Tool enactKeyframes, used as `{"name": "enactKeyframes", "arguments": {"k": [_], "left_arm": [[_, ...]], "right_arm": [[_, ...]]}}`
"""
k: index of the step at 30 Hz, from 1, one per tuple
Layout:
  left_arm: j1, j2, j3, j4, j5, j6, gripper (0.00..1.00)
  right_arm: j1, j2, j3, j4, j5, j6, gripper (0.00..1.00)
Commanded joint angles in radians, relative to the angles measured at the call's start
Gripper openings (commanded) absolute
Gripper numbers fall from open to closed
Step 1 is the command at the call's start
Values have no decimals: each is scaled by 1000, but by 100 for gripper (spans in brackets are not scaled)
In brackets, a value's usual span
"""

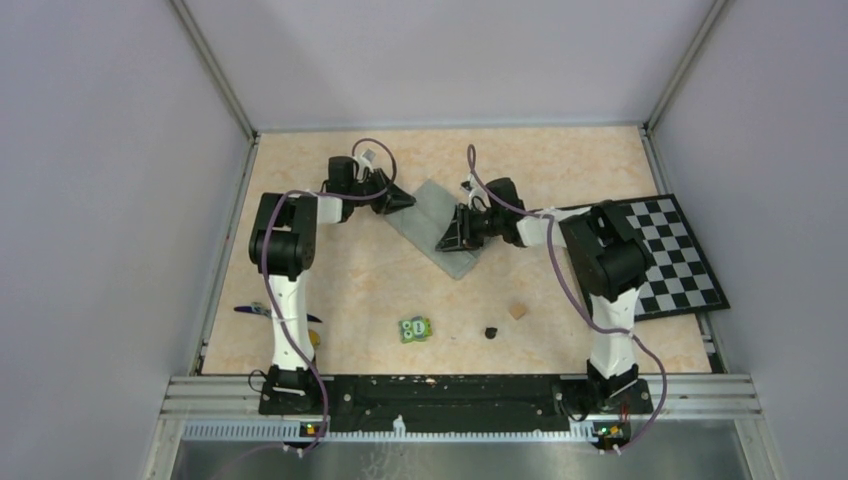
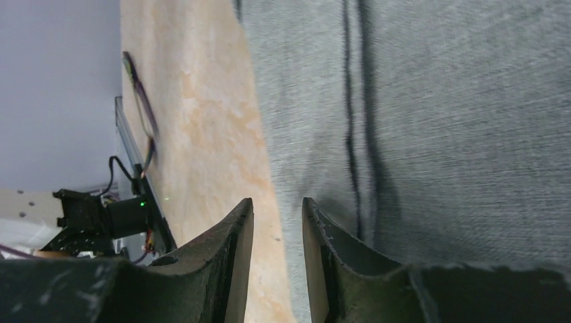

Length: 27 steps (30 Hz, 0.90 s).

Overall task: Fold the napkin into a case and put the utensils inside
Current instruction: Smooth out the 2/3-rectangle-folded napkin at the center of the board.

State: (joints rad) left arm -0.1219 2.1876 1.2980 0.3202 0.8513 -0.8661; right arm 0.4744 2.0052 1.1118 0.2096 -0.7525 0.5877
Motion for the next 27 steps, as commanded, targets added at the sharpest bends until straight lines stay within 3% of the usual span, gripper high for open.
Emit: {"name": "enactKeyframes", "arguments": {"k": [1, 3, 8, 13, 17, 20, 23, 27], "left_arm": [[12, 69, 64, 62, 4, -16, 25], [17, 101, 93, 29, -26, 5, 25], [19, 177, 221, -143, -76, 122, 28], [17, 95, 311, -384, -129, 313, 47], [-9, -76, 324, -548, -218, 462, 60], [-30, -200, 294, -601, -239, 471, 64], [-34, -309, 162, -529, -242, 408, 66], [-29, -393, 23, -461, -249, 348, 67]], "right_arm": [[-6, 39, 37, 3, 55, -43, 32], [-5, 42, 4, 7, 73, -44, 32], [88, -37, -181, 187, 123, 174, 33], [224, -145, -203, 280, 124, 304, 37], [203, -269, -104, 59, 144, 151, 52], [95, -303, -52, -139, 189, 20, 64], [-35, -259, 1, -250, 125, -81, 65], [-54, -205, 60, -330, 88, -209, 65]]}}
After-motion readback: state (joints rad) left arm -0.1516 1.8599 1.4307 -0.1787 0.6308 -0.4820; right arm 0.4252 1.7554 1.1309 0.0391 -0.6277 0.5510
